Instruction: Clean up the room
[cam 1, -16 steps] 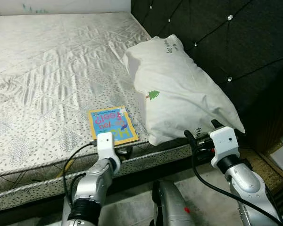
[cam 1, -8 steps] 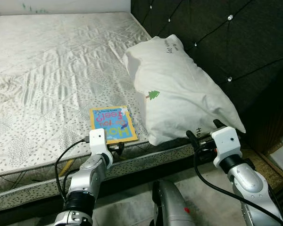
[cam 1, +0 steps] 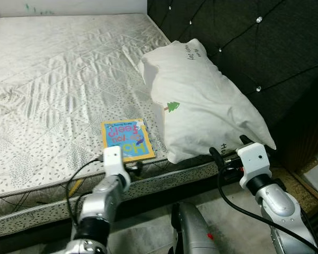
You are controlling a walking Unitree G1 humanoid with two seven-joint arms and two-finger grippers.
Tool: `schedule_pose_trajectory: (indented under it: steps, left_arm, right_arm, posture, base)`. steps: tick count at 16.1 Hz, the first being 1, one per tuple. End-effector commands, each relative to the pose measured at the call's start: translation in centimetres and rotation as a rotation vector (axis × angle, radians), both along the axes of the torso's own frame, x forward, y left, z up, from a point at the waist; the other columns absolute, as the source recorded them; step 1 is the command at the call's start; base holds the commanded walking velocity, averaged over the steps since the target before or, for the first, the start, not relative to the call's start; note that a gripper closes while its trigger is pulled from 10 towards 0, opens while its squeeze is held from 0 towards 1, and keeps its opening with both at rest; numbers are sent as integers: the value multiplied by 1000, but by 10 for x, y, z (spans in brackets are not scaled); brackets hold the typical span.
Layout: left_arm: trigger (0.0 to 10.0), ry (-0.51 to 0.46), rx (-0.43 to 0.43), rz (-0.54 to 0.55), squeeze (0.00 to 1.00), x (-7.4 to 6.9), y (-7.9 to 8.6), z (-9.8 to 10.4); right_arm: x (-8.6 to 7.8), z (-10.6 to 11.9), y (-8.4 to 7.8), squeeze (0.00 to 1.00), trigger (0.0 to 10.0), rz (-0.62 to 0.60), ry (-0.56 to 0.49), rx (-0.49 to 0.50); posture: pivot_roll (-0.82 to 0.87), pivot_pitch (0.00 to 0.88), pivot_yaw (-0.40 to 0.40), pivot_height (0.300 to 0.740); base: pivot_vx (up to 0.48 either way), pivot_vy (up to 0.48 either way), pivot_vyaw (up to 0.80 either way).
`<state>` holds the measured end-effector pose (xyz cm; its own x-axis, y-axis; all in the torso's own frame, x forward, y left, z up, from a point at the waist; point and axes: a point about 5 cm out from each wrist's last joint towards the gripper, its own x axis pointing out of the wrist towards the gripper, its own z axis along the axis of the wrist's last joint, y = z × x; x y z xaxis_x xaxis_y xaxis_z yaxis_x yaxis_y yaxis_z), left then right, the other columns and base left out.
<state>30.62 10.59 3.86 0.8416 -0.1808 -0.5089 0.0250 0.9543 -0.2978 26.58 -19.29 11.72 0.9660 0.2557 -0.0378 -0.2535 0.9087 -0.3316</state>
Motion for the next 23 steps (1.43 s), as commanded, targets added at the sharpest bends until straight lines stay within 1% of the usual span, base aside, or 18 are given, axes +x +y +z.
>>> schedule_pose_trajectory:
  steps: [1,2,3,5,6,7,8,11,12,14,15,16,17,18,19,21,22,23]
  left_arm:
    - [10000,-9,5,-35,1000,-3,-7,2]
    - [10000,-29,24,-56,1000,-4,-10,5]
    - [10000,-87,73,-88,1000,-5,-12,11]
    - [10000,-233,135,-86,1000,-1,-7,28]
    - [10000,-292,142,-72,718,0,-4,35]
    - [10000,-358,112,-43,188,1,1,45]
    - [10000,-387,121,-43,0,1,5,49]
    - [10000,-532,248,-36,0,-2,43,67]
    - [10000,-554,280,-19,0,-1,51,71]
    - [10000,-609,449,72,0,2,79,86]
    - [10000,-640,504,115,0,-1,87,90]
    - [10000,-690,477,110,0,-7,89,93]
    - [10000,-702,477,112,0,-9,90,92]
    - [10000,-704,484,136,0,-20,87,85]
    - [10000,-691,475,151,0,-24,85,78]
    - [10000,-686,452,201,0,-22,88,77]
    - [10000,-705,472,271,0,-11,100,85]
    - [10000,-709,476,291,0,-8,104,88]
  right_arm:
    - [2,2,-1,0,10000,-1,-10,-5]
    - [3,1,0,0,10000,0,-11,-1]
    - [6,0,6,0,10000,6,-15,14]
    - [14,0,18,0,10000,16,-23,58]
    - [17,-1,22,0,10000,12,-14,98]
    - [22,-4,29,0,10000,7,12,161]
    - [25,-4,32,0,10000,7,18,182]
    - [40,-6,51,0,10000,28,15,244]
    - [43,-5,52,0,10000,19,12,257]
    - [54,-1,53,0,10000,-18,8,313]
    - [58,1,54,0,10000,-20,1,332]
    - [62,5,57,0,10000,-25,-13,361]
    - [65,6,58,0,10000,-29,-18,368]
    - [66,7,60,0,10000,-34,-23,418]
    - [66,10,61,0,10000,-27,-44,449]
    - [67,14,63,0,10000,-28,-66,470]
    - [72,23,63,0,10000,-40,-82,510]
    - [74,25,63,0,10000,-37,-90,513]
  posture:
    - [-170,44,-79,550]
    - [-157,42,-78,550]
    - [-136,38,-75,550]
    - [-101,25,-65,550]
    - [-88,19,-61,550]
    - [-63,7,-57,550]
    - [-45,0,-54,550]
    - [4,0,-34,550]
    - [11,0,-30,550]
    - [36,0,-31,550]
    - [42,0,-31,550]
    - [40,0,-28,550]
    - [39,0,-27,550]
    - [35,0,-24,550]
    - [35,0,-24,550]
    - [30,0,-23,555]
    - [30,0,-26,569]
    - [32,0,-26,574]
  base:
    - [0,0,0]
    - [0,0,0]
    - [0,0,0]
    - [0,0,0]
    - [0,0,0]
    - [0,0,0]
    - [0,0,0]
    - [0,0,0]
    - [0,0,0]
    - [0,0,0]
    - [0,0,0]
    - [0,0,0]
    - [0,0,0]
    - [0,0,0]
    - [0,0,0]
    - [0,0,0]
    - [0,0,0]
    - [0,0,0]
